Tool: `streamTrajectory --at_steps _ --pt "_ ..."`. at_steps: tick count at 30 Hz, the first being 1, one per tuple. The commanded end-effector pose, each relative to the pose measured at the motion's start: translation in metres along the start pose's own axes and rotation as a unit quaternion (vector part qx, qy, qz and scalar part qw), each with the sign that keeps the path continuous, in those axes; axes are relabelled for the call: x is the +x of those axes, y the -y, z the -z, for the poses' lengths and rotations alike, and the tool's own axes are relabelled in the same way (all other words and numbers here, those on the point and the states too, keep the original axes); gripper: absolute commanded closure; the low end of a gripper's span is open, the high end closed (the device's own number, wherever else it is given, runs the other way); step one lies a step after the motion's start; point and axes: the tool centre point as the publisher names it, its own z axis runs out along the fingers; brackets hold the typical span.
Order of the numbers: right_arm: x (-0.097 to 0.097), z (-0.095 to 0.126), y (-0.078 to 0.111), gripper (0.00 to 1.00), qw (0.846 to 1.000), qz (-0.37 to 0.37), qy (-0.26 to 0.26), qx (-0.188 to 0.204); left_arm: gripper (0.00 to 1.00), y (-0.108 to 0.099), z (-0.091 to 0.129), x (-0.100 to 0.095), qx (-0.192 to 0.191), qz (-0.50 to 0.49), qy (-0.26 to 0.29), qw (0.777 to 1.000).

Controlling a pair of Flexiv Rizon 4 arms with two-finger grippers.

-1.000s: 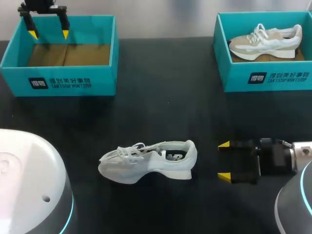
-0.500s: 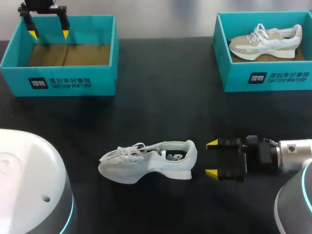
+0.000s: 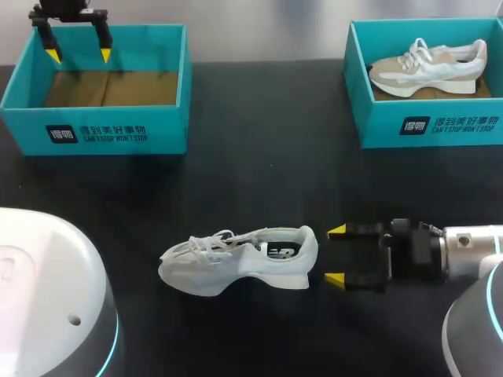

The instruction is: Take the shoe out of the shoebox, open the shoe tongue, remove and reinsert the insole, then place the shoe into the shoebox

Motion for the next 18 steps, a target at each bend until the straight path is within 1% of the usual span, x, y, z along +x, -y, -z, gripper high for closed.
streamTrajectory --at_steps 1,18 --pt "0.007 -0.013 -0.001 0.0 1.0 0.002 0.025 0.004 0.0 0.0 0.0 0.0 0.0 0.0 0.0 1.0" --pt "0.008 -0.028 -0.008 0.0 1.0 -0.013 0.025 0.007 0.0 0.0 0.0 0.0 0.0 0.0 0.0 1.0"
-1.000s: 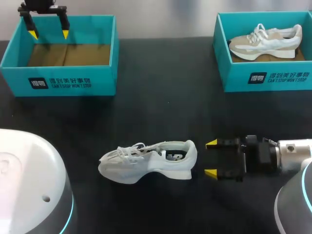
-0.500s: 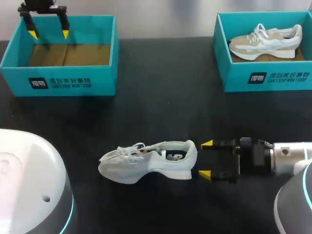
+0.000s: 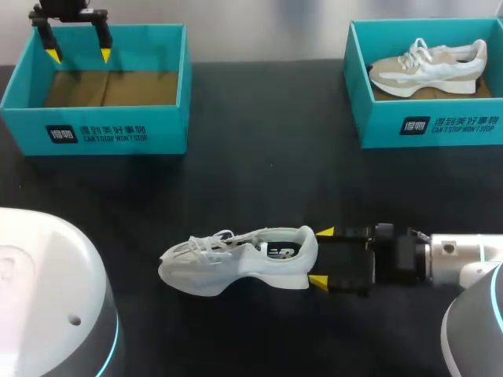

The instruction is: Take the shoe out of the shoebox, open the shoe tongue, remove and reinsert the insole, then place the shoe into the shoebox

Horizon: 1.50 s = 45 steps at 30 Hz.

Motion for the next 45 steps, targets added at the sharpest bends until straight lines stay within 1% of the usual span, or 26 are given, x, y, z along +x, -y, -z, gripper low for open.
streamTrajectory --at_steps 1,13,27,36,45 --pt "-0.001 -0.006 -0.001 0.0 1.0 0.0 0.0 0.001 0.0 0.0 0.0 0.0 0.0 0.0 0.0 1.0" --pt "0.002 -0.018 -0.002 0.0 1.0 0.003 -0.006 0.0 0.0 0.0 0.0 0.0 0.0 0.0 0.0 1.0" --pt "-0.001 -0.027 -0.003 0.0 1.0 0.008 -0.009 0.004 0.0 0.0 0.0 0.0 0.0 0.0 0.0 1.0" --pt "-0.001 -0.037 -0.004 0.0 1.0 0.009 -0.018 0.004 0.0 0.0 0.0 0.0 0.0 0.0 0.0 1.0" --pt "0.0 -0.044 -0.001 0.0 1.0 0.012 -0.025 0.014 0.0 0.0 0.0 0.0 0.0 0.0 0.0 1.0"
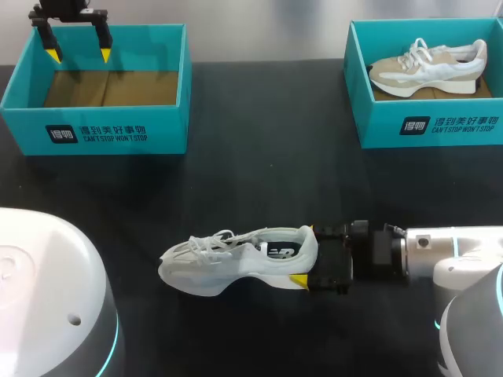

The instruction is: Take the shoe out of the shoebox, open the shoe tongue, remove and reinsert the insole, then place the shoe into the shoebox

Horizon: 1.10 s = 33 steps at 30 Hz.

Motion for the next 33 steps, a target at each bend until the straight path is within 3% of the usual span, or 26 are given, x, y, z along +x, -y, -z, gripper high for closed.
streamTrajectory --at_steps 1,31,32,33 --pt "-0.001 -0.008 0.0 0.0 1.0 0.0 -0.005 0.005 0.0 0.0 0.0 0.0 0.0 0.0 0.0 1.0" --pt "-0.001 -0.018 0.002 0.0 1.0 0.003 -0.026 0.007 0.0 0.0 0.0 0.0 0.0 0.0 0.0 1.0" --pt "-0.001 -0.018 0.002 0.02 1.0 0.003 -0.026 0.007 0.0 0.0 0.0 0.0 0.0 0.0 0.0 1.0" --pt "0.0 -0.018 0.002 0.13 1.0 0.004 -0.027 0.007 0.0 0.0 0.0 0.0 0.0 0.0 0.0 1.0"
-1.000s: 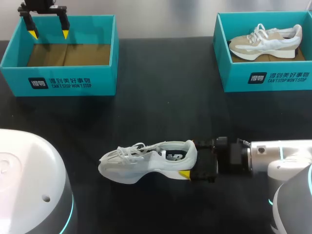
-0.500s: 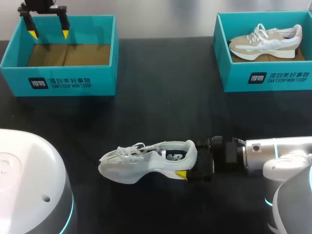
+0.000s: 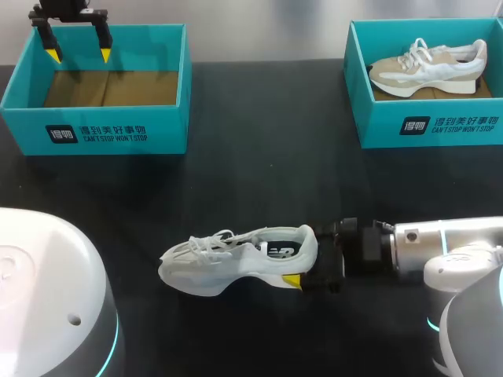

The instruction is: Take the shoe out of the shoebox, open the shoe tongue, remove and reinsert the insole, then place the shoe into the shoebox

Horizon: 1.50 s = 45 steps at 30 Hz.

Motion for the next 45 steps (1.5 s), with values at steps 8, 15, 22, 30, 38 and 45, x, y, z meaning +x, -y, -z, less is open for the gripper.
streamTrajectory --at_steps 8,15,22,30,38,45 --pt "0.001 -0.003 0.0 1.0 1.0 0.005 0.002 0.003 0.0 0.0 0.0 0.0 0.0 0.0 0.0 1.0" --pt "0.003 -0.003 0.001 1.0 1.0 0.003 -0.003 0.003 0.0 0.0 0.0 0.0 0.0 0.0 0.0 1.0" --pt "0.003 -0.003 0.001 1.0 1.0 0.003 -0.003 0.003 0.0 0.0 0.0 0.0 0.0 0.0 0.0 1.0" --pt "0.003 -0.003 0.001 1.0 1.0 0.003 -0.003 0.003 0.0 -0.042 0.004 0.029 0.017 0.021 0.019 0.999" --pt "0.003 -0.003 0.001 1.0 1.0 0.003 -0.003 0.003 0.0 -0.088 0.01 0.074 0.009 0.048 -0.005 0.999" --pt "0.003 -0.003 0.001 1.0 1.0 0.003 -0.003 0.003 0.0 -0.114 0.019 0.1 0.0 0.081 -0.013 0.997"
